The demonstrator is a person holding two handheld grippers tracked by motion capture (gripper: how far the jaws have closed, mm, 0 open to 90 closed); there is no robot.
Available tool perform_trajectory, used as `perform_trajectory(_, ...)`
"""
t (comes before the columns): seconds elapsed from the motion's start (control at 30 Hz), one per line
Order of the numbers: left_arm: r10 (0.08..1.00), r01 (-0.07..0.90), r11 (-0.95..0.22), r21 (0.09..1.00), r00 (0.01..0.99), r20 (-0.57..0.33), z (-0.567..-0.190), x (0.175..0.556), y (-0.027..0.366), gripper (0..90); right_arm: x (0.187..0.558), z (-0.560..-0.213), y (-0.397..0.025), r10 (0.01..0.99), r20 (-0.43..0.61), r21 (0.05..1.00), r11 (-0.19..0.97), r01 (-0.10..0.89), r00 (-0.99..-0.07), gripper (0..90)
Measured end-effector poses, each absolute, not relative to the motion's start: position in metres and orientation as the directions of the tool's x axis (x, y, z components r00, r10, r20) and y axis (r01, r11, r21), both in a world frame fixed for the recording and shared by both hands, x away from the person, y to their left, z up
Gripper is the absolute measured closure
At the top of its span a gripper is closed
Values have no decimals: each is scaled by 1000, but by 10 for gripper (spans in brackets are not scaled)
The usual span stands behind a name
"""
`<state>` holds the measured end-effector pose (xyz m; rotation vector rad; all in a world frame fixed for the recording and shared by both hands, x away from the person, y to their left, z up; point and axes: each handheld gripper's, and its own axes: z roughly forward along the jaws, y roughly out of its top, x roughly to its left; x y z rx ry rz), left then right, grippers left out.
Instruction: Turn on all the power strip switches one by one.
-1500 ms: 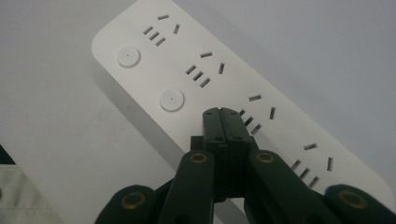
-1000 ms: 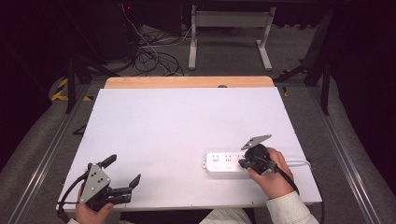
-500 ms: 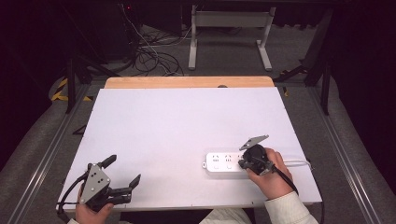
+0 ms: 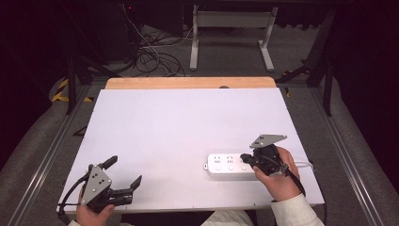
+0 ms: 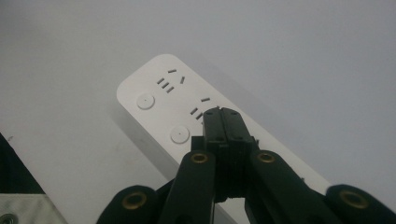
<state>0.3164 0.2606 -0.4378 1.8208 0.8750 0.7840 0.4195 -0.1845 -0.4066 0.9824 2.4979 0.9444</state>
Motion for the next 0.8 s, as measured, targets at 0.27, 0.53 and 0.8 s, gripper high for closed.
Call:
perform_trajectory(0.27, 829, 227, -306, 924, 541, 142, -437, 315, 261, 54, 421, -413, -179, 679, -48, 647, 581, 495, -733, 900)
perform_trajectory(0.53, 830, 227, -303, 926, 539, 140, -437, 316, 261, 54, 422, -415, -174, 667, -35, 663, 573, 482, -744, 900)
perform_trajectory(0.8, 831, 229, -305, 924, 538, 141, -438, 316, 261, 54, 429, -427, -166, 633, 11, 648, 585, 487, -774, 900)
